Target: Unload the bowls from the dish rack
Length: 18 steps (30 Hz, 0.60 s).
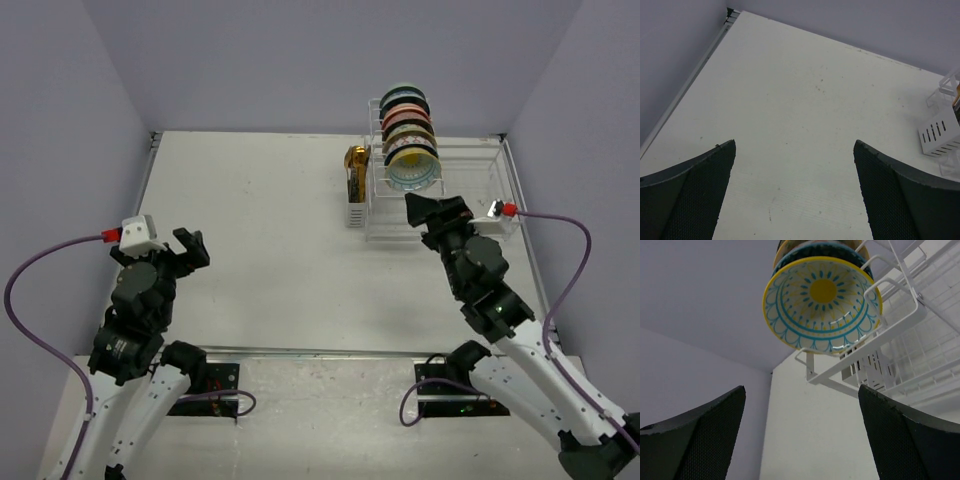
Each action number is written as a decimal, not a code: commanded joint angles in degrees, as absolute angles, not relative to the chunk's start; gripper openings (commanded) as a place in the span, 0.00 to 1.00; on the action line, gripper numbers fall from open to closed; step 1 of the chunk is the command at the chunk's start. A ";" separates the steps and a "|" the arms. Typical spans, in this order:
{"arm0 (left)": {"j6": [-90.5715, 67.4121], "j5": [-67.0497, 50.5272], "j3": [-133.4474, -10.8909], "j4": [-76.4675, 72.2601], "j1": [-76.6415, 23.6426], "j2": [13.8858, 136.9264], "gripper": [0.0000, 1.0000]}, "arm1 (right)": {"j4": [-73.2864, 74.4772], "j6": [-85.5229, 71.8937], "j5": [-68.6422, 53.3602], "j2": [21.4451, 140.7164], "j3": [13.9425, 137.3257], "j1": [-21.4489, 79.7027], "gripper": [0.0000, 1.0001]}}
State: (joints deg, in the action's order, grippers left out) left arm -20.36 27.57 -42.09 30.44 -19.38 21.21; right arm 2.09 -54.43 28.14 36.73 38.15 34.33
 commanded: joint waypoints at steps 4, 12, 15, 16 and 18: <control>-19.16 24.44 -41.13 27.42 -18.81 21.18 1.00 | -8.61 -67.14 24.52 48.06 46.22 29.97 0.89; -18.54 22.94 -40.87 26.72 -18.81 21.01 1.00 | -10.11 -70.65 29.61 59.14 55.10 29.10 0.82; -18.46 22.41 -40.78 26.54 -18.81 20.66 1.00 | -8.70 -74.08 31.64 60.73 56.42 27.78 0.81; -18.37 21.72 -40.78 26.46 -18.81 20.48 1.00 | -8.53 -74.70 31.55 61.78 56.69 27.34 0.81; -18.19 21.62 -40.69 26.28 -18.81 20.30 1.00 | -7.83 -76.37 30.24 63.27 58.09 25.50 0.79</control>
State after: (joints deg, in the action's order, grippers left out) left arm -19.88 23.20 -41.34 29.30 -19.25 20.93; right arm -7.33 -71.16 27.92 61.49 54.94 27.51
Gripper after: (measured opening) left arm 0.997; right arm 0.800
